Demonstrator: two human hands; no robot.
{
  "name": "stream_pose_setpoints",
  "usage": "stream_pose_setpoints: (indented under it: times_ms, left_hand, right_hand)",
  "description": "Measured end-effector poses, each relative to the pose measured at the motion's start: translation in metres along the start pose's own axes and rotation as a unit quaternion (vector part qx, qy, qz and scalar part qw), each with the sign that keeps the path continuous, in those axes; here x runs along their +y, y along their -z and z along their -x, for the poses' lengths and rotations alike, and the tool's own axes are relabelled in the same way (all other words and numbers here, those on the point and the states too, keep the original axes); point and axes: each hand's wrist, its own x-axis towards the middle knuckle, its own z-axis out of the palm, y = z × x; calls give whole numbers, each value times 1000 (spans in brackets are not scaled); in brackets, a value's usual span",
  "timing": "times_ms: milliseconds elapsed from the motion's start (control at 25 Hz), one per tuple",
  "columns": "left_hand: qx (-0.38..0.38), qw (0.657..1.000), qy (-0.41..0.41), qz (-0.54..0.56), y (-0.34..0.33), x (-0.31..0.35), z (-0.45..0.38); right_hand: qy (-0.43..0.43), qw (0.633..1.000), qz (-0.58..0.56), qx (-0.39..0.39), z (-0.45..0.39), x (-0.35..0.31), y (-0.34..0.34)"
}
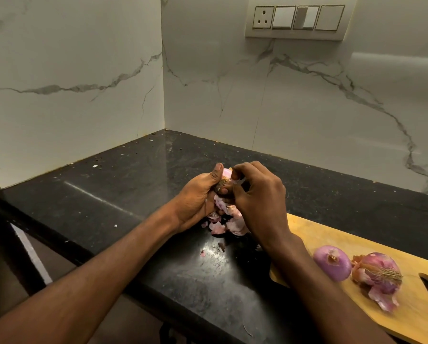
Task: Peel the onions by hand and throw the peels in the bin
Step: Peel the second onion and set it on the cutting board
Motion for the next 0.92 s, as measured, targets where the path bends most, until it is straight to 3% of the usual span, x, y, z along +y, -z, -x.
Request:
stream_pose_setpoints:
  times_ms: [280, 440, 920]
  left_hand:
    - [2, 1000, -8, -18, -2, 0, -1]
    - [27, 1000, -2, 10, 1, -2, -5]
    - [6, 1000, -24, 11, -2, -2, -4]
  right_hand:
    - [-14, 999, 11, -37, 1, 5, -3]
    - [-8, 1000, 23, -12, 1, 0, 0]
    - [-1, 999, 39, 8, 3, -9, -4]
